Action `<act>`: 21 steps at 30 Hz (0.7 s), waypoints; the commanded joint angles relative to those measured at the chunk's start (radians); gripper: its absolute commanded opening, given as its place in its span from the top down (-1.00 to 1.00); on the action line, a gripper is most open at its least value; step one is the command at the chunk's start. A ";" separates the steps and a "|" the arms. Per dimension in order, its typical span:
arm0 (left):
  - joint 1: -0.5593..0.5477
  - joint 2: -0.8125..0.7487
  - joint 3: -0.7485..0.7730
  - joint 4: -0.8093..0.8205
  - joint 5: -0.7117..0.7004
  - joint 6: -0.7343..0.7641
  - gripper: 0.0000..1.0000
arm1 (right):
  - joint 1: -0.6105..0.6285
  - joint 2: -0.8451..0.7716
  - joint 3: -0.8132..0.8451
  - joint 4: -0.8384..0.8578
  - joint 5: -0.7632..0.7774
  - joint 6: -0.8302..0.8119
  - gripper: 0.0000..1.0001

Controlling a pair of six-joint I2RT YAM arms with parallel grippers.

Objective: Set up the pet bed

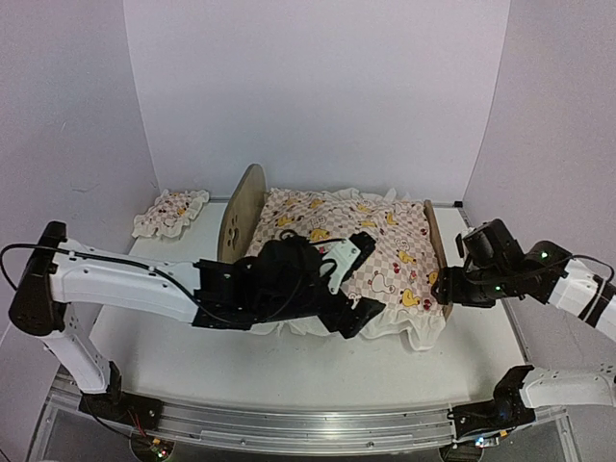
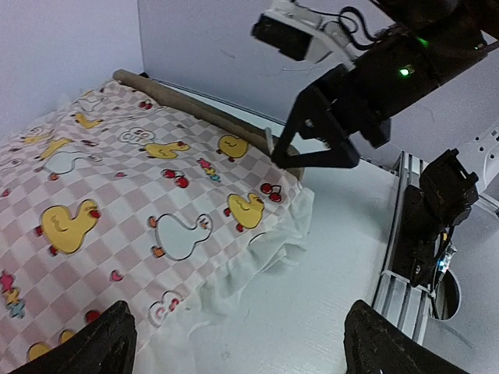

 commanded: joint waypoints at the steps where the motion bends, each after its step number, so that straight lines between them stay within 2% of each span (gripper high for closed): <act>1: 0.000 0.126 0.125 0.059 0.132 0.030 -0.86 | -0.051 0.041 -0.035 0.116 -0.025 -0.094 -0.50; 5: -0.004 0.196 0.175 0.060 0.163 0.044 -0.84 | -0.059 0.108 -0.030 0.202 -0.090 -0.123 -0.44; 9: -0.025 0.243 0.178 0.071 0.044 0.087 -0.75 | -0.039 0.178 -0.023 0.341 -0.265 -0.116 -0.32; 11: -0.039 0.255 0.157 0.092 -0.006 0.131 -0.75 | 0.002 0.201 0.004 0.365 -0.259 -0.090 -0.32; 17: -0.109 0.300 0.070 0.248 -0.186 0.413 -0.92 | 0.061 0.186 0.001 0.469 -0.366 0.002 -0.34; 19: -0.132 0.327 0.037 0.350 -0.249 0.511 -0.94 | 0.063 0.152 -0.003 0.454 -0.338 0.010 -0.38; 21: -0.150 0.382 0.039 0.443 -0.326 0.606 -0.94 | 0.063 0.100 -0.008 0.407 -0.241 0.011 -0.53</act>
